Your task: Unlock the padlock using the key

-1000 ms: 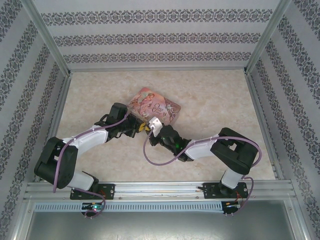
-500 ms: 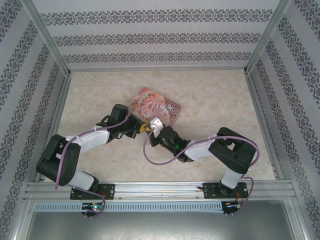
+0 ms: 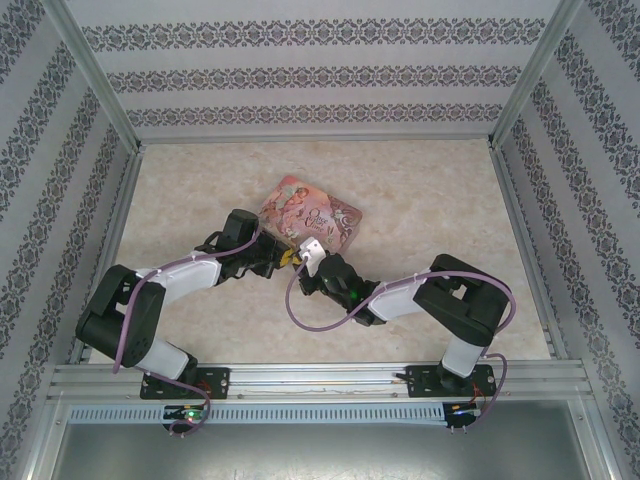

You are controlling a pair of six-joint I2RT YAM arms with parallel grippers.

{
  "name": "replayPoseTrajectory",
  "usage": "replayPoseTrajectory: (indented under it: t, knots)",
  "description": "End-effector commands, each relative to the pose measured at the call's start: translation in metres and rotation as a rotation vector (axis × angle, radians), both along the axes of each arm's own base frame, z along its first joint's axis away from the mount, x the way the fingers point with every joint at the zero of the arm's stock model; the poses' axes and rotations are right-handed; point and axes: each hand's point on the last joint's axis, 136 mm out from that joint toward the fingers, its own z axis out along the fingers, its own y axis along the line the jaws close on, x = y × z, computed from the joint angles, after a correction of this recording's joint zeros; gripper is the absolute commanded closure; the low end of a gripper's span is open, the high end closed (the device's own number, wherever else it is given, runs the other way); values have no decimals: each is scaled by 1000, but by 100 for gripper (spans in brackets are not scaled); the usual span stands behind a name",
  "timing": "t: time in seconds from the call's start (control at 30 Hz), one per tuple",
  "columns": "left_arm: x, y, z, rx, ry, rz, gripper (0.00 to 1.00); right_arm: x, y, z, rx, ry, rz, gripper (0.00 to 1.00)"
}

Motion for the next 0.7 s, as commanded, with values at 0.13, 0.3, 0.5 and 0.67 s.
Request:
replayPoseTrajectory:
  t: [0.13, 0.3, 0.5, 0.67]
  knots:
    - [-5, -14, 1, -26, -18, -52, 91, 0, -14, -29, -58, 41, -49, 100]
    - [-6, -11, -2, 4, -21, -58, 78, -3, -16, -34, -59, 56, -47, 100]
    - [-6, -8, 0, 32, -41, -60, 63, -5, -18, -36, -57, 66, -51, 100]
    - [-3, -6, 6, 52, -85, -73, 54, -6, -21, -36, -44, 75, -61, 100]
